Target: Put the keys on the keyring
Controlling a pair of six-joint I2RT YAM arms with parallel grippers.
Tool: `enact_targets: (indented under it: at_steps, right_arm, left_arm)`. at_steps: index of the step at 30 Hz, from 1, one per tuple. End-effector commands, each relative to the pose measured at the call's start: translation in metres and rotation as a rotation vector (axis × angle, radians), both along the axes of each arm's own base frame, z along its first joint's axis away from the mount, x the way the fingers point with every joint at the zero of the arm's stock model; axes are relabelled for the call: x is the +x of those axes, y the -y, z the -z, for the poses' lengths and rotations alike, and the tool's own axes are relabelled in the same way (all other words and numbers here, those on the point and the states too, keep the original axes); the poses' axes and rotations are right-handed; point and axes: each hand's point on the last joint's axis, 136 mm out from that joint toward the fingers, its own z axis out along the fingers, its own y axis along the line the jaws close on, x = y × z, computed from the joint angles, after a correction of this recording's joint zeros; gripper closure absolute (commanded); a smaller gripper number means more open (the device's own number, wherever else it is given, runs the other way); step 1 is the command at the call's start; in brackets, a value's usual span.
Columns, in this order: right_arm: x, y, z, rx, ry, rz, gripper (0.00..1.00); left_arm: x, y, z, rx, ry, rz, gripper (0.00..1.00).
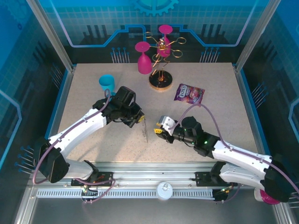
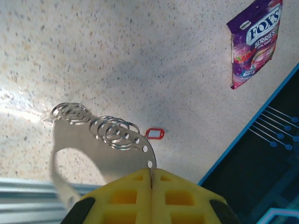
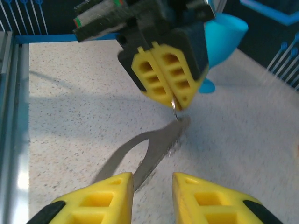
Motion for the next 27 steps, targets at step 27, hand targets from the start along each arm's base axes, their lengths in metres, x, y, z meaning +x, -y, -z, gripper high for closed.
enact_targets:
  at_steps: [27]
  right_arm:
    - [0.034, -0.041, -0.012, -0.022, 0.353, -0.029, 0.9]
  left_arm:
    - [-0.027, 0.008, -0.012, -0.116, -0.112, 0.019, 1.0]
